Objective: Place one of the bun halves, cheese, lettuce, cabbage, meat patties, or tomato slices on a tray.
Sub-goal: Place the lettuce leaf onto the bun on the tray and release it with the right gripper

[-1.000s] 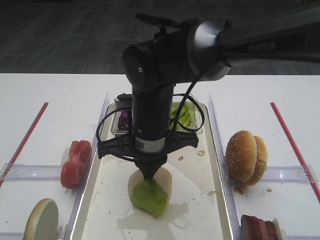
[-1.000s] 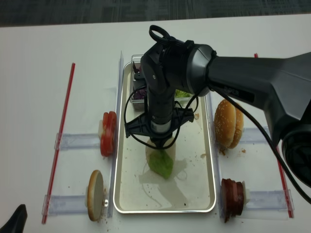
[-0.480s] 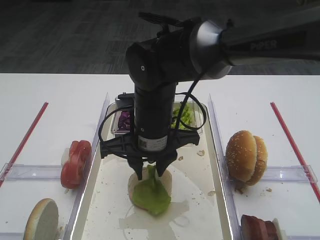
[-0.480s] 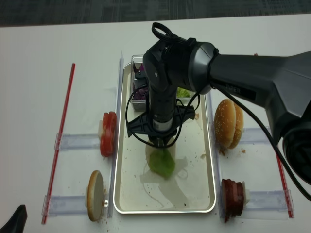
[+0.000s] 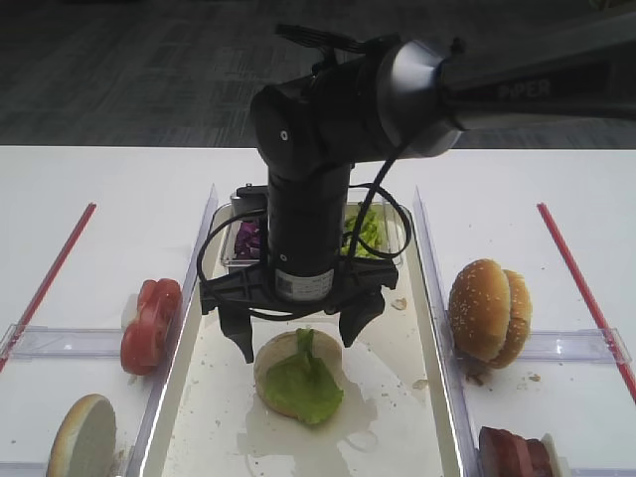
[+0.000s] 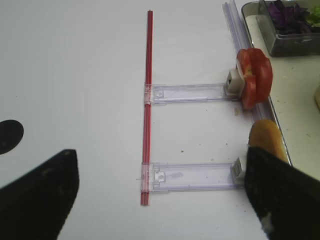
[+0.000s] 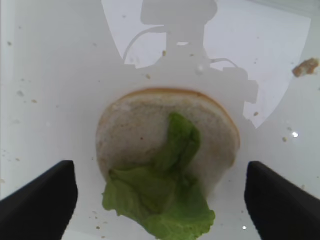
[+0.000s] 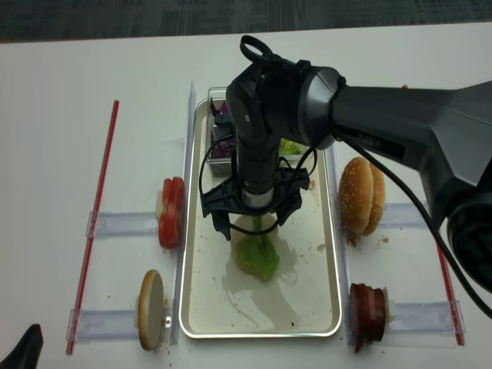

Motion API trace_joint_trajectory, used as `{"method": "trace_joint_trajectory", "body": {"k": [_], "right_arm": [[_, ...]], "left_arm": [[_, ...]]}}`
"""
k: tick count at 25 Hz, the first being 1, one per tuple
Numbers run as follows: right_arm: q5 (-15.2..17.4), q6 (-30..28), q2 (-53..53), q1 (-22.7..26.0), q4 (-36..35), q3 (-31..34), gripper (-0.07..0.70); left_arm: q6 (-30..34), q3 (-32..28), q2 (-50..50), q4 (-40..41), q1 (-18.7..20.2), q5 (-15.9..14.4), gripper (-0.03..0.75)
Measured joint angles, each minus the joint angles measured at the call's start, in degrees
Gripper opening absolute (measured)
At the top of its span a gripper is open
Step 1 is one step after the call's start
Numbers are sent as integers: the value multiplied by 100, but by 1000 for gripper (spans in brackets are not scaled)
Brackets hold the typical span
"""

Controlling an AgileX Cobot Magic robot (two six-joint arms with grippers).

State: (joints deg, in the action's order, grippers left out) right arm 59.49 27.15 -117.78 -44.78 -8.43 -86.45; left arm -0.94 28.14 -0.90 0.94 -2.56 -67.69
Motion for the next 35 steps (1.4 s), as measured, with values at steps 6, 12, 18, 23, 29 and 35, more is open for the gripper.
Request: {"method": "trace_joint_trajectory", "body": {"k": [6,12,18,23,29,35], "right_arm": [[0,12,0,0,8,0,690],[91,12,0,0,72,-106,692],[395,140,0,0,346,-674,692],[676,162,0,72,423,-1000,692],[887,162,0,192,489,-1089,692],[954,-49,0,337,513,-1089,692]], "left_arm": [[0,0,0,0,0,0,618],[0,0,0,0,0,0,617],[0,0,0,0,0,0,617],[0,0,0,0,0,0,617],[0,0,0,0,0,0,617],[0,0,0,0,0,0,617]]}}
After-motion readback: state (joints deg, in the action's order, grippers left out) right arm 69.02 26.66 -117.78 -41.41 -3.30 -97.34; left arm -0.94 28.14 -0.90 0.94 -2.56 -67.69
